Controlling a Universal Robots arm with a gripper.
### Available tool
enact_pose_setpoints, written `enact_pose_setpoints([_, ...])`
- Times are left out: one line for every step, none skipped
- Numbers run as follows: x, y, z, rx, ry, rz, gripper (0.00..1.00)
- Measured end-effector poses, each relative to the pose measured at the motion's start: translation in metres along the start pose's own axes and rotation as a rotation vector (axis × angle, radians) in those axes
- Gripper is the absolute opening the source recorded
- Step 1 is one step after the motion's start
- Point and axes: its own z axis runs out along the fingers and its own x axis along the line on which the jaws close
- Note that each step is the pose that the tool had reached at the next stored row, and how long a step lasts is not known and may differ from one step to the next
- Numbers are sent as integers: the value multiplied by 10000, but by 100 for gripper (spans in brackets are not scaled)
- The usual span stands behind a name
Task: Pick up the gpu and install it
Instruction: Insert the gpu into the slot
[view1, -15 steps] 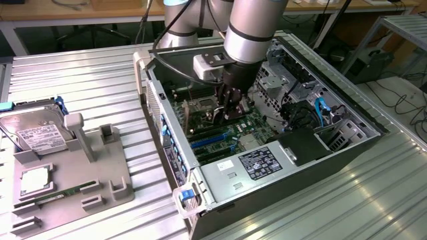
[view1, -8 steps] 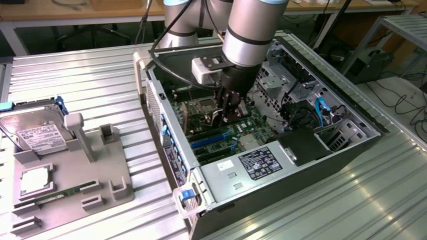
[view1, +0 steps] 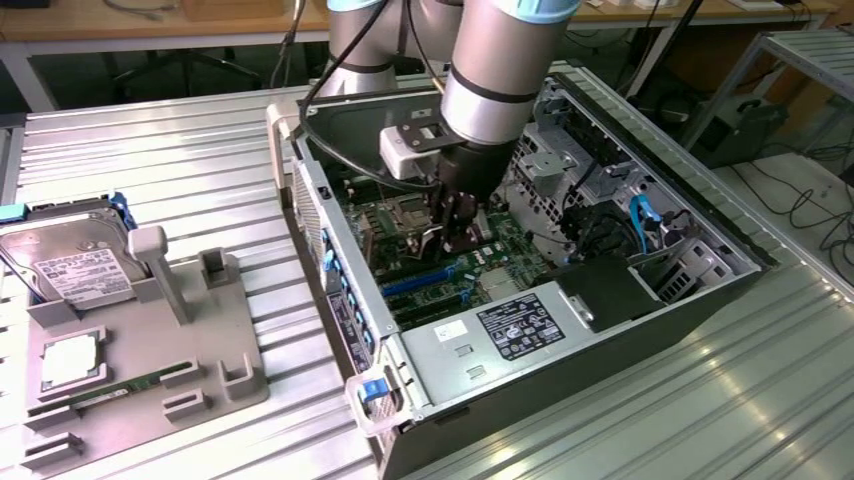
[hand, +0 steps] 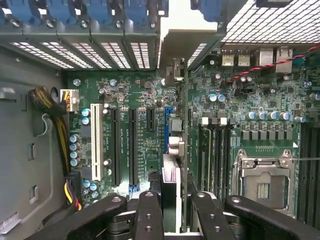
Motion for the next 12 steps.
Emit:
enact_pose_setpoints([0, 5, 17, -1, 1, -1, 27])
enact_pose_setpoints([1, 10, 33, -4, 0, -1, 27])
enact_pose_setpoints([1, 16, 50, -5, -1, -1, 27])
enact_pose_setpoints([1, 18, 61, -7, 0, -1, 27])
enact_pose_setpoints([1, 18, 66, -7, 0, -2, 27])
enact_pose_setpoints([1, 18, 67, -8, 2, -2, 27])
enact_pose_setpoints([1, 18, 68, -9, 3, -2, 27])
enact_pose_setpoints([1, 21, 69, -8, 2, 0, 27])
enact_pose_setpoints([1, 25, 70, -7, 0, 1, 27])
enact_pose_setpoints([1, 27, 71, -7, 0, -1, 27])
enact_pose_setpoints([0, 37, 73, -6, -2, -1, 27])
enact_pose_setpoints([6, 40, 73, -7, -1, -3, 27])
